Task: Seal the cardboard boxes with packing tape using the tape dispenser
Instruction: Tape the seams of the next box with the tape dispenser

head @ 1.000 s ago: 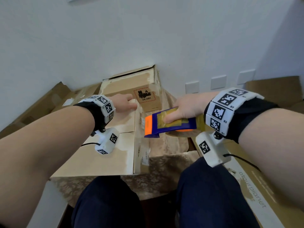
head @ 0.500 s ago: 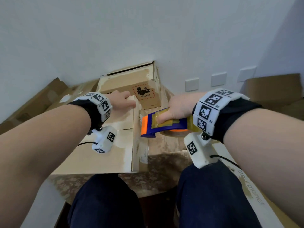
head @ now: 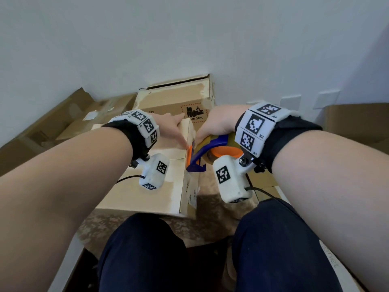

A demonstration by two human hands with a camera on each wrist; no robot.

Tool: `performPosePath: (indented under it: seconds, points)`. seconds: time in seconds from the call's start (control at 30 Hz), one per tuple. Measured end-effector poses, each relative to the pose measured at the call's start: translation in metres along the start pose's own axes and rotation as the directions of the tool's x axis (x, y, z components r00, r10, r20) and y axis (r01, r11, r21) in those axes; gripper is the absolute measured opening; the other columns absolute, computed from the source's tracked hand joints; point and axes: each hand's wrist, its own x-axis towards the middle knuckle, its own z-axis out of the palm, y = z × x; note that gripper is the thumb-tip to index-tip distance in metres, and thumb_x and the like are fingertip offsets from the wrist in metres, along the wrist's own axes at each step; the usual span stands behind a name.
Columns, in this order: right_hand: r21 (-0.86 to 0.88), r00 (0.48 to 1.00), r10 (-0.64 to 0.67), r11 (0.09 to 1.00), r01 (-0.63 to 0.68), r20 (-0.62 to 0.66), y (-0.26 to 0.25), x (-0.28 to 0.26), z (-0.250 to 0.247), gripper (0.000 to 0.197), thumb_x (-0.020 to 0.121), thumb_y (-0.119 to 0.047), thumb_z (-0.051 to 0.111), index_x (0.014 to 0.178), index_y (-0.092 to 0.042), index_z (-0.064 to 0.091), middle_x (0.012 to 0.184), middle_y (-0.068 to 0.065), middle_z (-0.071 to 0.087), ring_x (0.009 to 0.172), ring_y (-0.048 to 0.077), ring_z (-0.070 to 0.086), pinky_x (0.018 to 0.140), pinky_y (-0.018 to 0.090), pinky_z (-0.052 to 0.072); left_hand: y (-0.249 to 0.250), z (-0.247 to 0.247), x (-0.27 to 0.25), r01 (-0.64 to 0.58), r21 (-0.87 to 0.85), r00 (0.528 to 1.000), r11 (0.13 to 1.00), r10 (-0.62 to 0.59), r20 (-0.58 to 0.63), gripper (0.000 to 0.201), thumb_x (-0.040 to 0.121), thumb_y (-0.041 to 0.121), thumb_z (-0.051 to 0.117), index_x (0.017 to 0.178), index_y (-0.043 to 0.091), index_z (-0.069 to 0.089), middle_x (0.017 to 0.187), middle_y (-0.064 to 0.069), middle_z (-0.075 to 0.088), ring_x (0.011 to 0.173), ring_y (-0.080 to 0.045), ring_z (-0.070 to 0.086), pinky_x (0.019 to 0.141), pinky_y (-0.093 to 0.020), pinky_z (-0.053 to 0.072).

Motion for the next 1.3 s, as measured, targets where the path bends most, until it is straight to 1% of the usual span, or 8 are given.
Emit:
performPosePath:
  seconds: [0.13, 0.37, 0.57, 0.67, 0.77, 0.93, 1.07, 1.3]
  points:
    - [0.000, 0.999, 0.036, 0.999, -0.036, 0.022, -0.008, 0.000, -0.008, 0.041, 0.085, -0.050, 0.062, 0.097, -0.011, 0.066, 0.086, 0.004, 0.063, 0.079, 0.021, 0.057, 0.080, 0.032, 0.045, -0.005, -0.001, 0.005, -0.005, 0.036, 1.000, 0.999, 0.004, 0.021, 0.116, 0.069, 0.059, 0.074, 0.152, 0.031, -0.003, 0.150, -0.005, 0.030, 0.132, -0.027, 0.037, 0.109, -0.047, 0.034]
    - [0.051, 0.994, 0.052, 0.997, -0.057, 0.101, -0.024, 0.010, -0.020, 0.032, 0.090, -0.041, 0.061, 0.074, -0.013, 0.056, 0.071, 0.003, 0.057, 0.061, 0.016, 0.052, 0.069, 0.028, 0.046, -0.012, -0.005, 0.003, -0.076, 0.022, 0.994, 0.997, 0.074, 0.079, 0.122, 0.050, 0.055, 0.077, 0.150, 0.040, 0.010, 0.141, 0.002, 0.046, 0.124, -0.023, 0.047, 0.107, -0.047, 0.036]
    - [0.061, 0.987, 0.071, 0.995, -0.081, 0.143, -0.035, 0.014, -0.026, 0.026, 0.093, -0.035, 0.059, 0.082, -0.011, 0.056, 0.086, 0.007, 0.061, 0.080, 0.022, 0.057, 0.099, 0.039, 0.046, -0.012, -0.001, 0.004, -0.105, 0.077, 0.994, 0.991, 0.103, 0.038, 0.117, 0.047, 0.047, 0.077, 0.147, 0.041, 0.018, 0.136, 0.002, 0.049, 0.119, -0.024, 0.050, 0.100, -0.048, 0.043]
    - [0.078, 0.987, 0.076, 0.993, -0.087, 0.140, -0.032, 0.017, -0.023, 0.027, 0.094, -0.033, 0.057, 0.079, -0.012, 0.054, 0.082, 0.006, 0.059, 0.073, 0.019, 0.054, 0.087, 0.034, 0.048, -0.013, 0.000, 0.003, -0.119, 0.073, 0.993, 0.990, 0.118, 0.028, 0.115, 0.047, 0.045, 0.078, 0.147, 0.040, 0.021, 0.131, 0.003, 0.052, 0.116, -0.024, 0.052, 0.098, -0.047, 0.045]
    - [0.218, 0.990, 0.092, 0.969, -0.115, 0.109, -0.025, 0.019, -0.021, 0.019, 0.092, -0.025, 0.061, 0.077, -0.014, 0.055, 0.079, 0.002, 0.055, 0.067, 0.013, 0.052, 0.057, 0.022, 0.052, -0.013, 0.001, 0.003, -0.126, 0.078, 0.992, 0.989, 0.126, 0.008, 0.110, 0.049, 0.043, 0.081, 0.145, 0.039, 0.026, 0.127, 0.004, 0.054, 0.112, -0.023, 0.054, 0.096, -0.047, 0.046]
    - [0.095, 0.975, 0.103, 0.988, -0.123, 0.198, -0.025, 0.022, -0.021, 0.027, 0.093, -0.035, 0.057, 0.080, -0.011, 0.058, 0.079, 0.005, 0.057, 0.072, 0.019, 0.052, 0.086, 0.034, 0.045, -0.013, 0.002, 0.003, -0.126, 0.092, 0.992, 0.988, 0.127, -0.005, 0.106, 0.056, 0.041, 0.084, 0.145, 0.036, 0.026, 0.128, 0.002, 0.053, 0.113, -0.024, 0.054, 0.096, -0.047, 0.046]
    - [0.108, 0.978, 0.083, 0.989, -0.105, 0.190, -0.027, 0.022, -0.019, 0.028, 0.094, -0.030, 0.057, 0.075, -0.010, 0.054, 0.073, 0.005, 0.054, 0.064, 0.016, 0.049, 0.065, 0.026, 0.041, -0.013, 0.002, 0.005, -0.131, 0.092, 0.991, 0.987, 0.132, -0.008, 0.102, 0.061, 0.036, 0.084, 0.145, 0.034, 0.026, 0.128, 0.001, 0.053, 0.113, -0.024, 0.054, 0.096, -0.047, 0.046]
    - [-0.091, 0.989, 0.075, 0.994, -0.064, 0.124, -0.034, 0.018, -0.013, 0.030, 0.096, -0.038, 0.053, 0.087, -0.010, 0.058, 0.083, 0.005, 0.056, 0.064, 0.014, 0.048, 0.070, 0.028, 0.041, -0.013, 0.001, 0.005, -0.132, 0.085, 0.991, 0.988, 0.132, 0.007, 0.102, 0.061, 0.037, 0.083, 0.145, 0.035, 0.026, 0.126, 0.001, 0.055, 0.112, -0.024, 0.054, 0.096, -0.047, 0.046]
